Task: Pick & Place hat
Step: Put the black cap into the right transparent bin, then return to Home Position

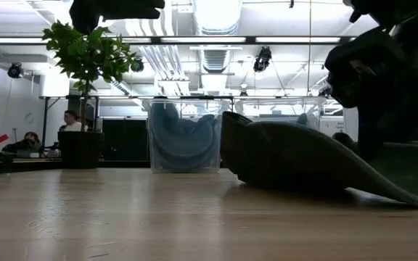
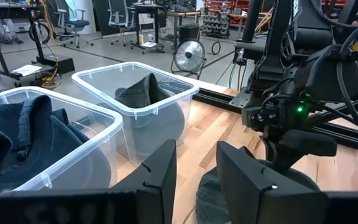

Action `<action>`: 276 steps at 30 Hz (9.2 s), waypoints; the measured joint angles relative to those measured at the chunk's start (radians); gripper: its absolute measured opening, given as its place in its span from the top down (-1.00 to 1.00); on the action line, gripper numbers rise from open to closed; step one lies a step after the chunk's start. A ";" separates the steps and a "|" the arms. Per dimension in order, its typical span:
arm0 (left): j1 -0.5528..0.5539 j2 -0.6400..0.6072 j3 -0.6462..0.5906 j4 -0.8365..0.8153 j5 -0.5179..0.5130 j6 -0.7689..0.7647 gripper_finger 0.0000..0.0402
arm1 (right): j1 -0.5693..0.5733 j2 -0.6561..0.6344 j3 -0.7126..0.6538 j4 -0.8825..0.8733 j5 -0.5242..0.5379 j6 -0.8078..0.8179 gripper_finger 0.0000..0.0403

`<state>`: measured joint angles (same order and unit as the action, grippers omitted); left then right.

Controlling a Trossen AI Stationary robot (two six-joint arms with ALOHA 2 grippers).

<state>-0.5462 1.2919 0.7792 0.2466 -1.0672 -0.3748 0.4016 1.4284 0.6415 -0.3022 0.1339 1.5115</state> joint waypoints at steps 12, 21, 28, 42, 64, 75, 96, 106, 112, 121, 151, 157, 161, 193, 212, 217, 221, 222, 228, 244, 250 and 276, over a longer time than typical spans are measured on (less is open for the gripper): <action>0.004 0.000 0.000 -0.007 0.000 0.010 0.47 | 0.020 -0.086 0.108 -0.021 0.016 -0.178 0.94; 0.004 0.000 0.000 -0.020 0.000 0.061 0.47 | 0.063 -0.376 0.149 0.016 0.016 -0.455 0.95; 0.004 0.000 0.000 -0.025 0.000 0.062 0.47 | 0.101 -0.596 0.143 0.273 -0.028 -0.688 0.95; 0.005 0.000 0.000 -0.027 0.000 0.062 0.47 | 0.147 -0.718 0.142 0.601 -0.105 -1.094 0.94; 0.026 0.000 0.000 -0.034 0.000 0.084 0.47 | 0.065 -0.516 0.141 -0.066 0.824 -0.285 0.94; 0.025 0.000 0.000 -0.040 0.013 0.093 0.47 | -0.389 -0.522 0.296 -0.287 0.589 -0.444 0.94; 0.025 -0.001 0.000 -0.064 0.057 0.098 0.47 | -0.871 -0.283 0.403 -0.419 0.129 -0.577 0.94; 0.025 -0.002 0.000 -0.068 0.057 0.110 0.47 | -0.872 -0.210 0.391 -0.425 0.154 -0.512 0.94; 0.025 -0.002 0.000 -0.068 0.057 0.112 0.47 | -0.872 -0.202 0.387 -0.427 0.154 -0.515 0.90; 0.025 -0.002 0.000 -0.068 0.057 0.111 0.47 | -0.872 -0.207 0.386 -0.426 0.150 -0.527 0.65; 0.025 -0.002 0.000 -0.067 0.061 0.111 0.47 | -0.822 -0.286 0.631 -0.652 0.199 -0.735 0.60; 0.025 -0.002 0.000 -0.066 0.061 0.107 0.47 | -0.841 -0.162 0.641 -0.687 0.210 -0.810 0.76; 0.025 -0.002 0.000 -0.066 0.061 0.088 0.47 | -0.867 -0.064 0.641 -0.690 0.210 -0.862 0.87; 0.025 -0.002 0.000 -0.068 0.060 0.087 0.47 | -0.803 -0.046 0.853 -0.856 0.206 -1.054 0.96; 0.026 -0.036 0.000 -0.038 0.127 -0.047 0.47 | -0.236 -0.673 0.617 -0.844 0.203 -0.852 0.96; 0.054 -0.052 0.000 0.035 0.344 0.030 0.47 | -0.208 -0.767 0.488 -0.795 0.206 -0.873 0.96; 0.119 -0.002 0.000 0.191 0.487 0.115 0.47 | -0.205 -0.836 0.365 -0.637 0.201 -0.985 0.96; 0.143 0.011 0.000 0.216 0.522 0.134 0.47 | -0.205 -0.851 0.335 -0.592 0.201 -1.014 0.96; 0.328 -0.036 0.000 0.100 0.679 0.108 0.47 | -0.205 -0.927 0.227 -0.464 0.198 -1.073 0.96; 0.335 -0.638 -0.181 -0.308 0.730 0.130 0.47 | -0.205 -1.075 0.186 -0.429 0.202 -1.150 0.96; 0.328 -0.796 -0.351 -0.219 0.730 0.115 0.47 | -0.205 -1.096 0.157 -0.403 0.199 -1.213 0.96; 0.328 -1.281 -0.645 -0.195 0.704 0.217 0.47 | -0.206 -1.290 -0.384 0.137 0.097 -1.199 0.96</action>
<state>-0.2180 0.0104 0.1337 0.0519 -0.3627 -0.1574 0.1961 0.1381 0.2573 -0.1653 0.2312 0.3124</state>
